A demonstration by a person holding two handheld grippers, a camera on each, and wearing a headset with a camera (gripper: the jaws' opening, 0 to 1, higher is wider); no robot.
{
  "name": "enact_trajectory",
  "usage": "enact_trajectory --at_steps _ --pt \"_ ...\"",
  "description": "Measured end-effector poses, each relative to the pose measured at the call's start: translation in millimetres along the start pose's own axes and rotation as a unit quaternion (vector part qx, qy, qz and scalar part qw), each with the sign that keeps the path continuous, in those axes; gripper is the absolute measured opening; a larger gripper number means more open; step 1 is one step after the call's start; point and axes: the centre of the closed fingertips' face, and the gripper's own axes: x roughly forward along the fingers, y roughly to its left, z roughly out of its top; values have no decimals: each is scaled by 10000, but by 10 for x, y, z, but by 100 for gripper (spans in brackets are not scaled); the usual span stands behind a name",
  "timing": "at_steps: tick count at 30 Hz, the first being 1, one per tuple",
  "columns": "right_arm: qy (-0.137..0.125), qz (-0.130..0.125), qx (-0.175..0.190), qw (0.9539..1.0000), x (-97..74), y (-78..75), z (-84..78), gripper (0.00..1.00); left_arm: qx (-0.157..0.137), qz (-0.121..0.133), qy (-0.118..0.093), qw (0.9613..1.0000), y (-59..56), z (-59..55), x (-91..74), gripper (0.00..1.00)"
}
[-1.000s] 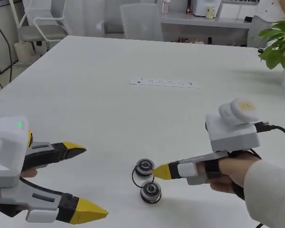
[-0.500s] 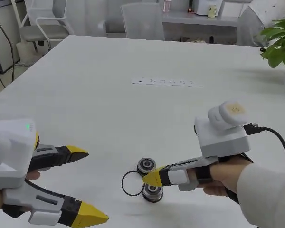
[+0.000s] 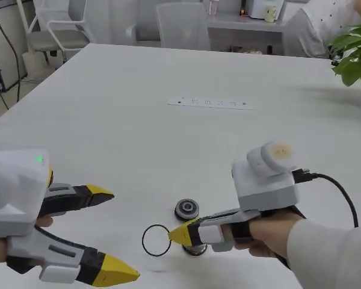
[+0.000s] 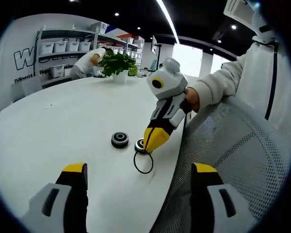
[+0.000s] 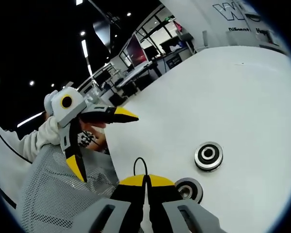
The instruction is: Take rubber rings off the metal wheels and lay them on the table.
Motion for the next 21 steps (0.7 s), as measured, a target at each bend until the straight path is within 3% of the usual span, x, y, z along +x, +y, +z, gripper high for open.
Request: enact_trajectory --at_steps 3,9,21 --pt "150 -26 -213 9997 43 25 -60 0 6 -26 27 10000 -9 -11 5 86" --pt "141 -112 -320 9993 50 -8 -60 0 -27 -32 49 10000 -8 -25 7 86" --pt "124 -454 -231 9986 13 -165 -54 0 -43 -71 92 9999 -23 -44 14 85"
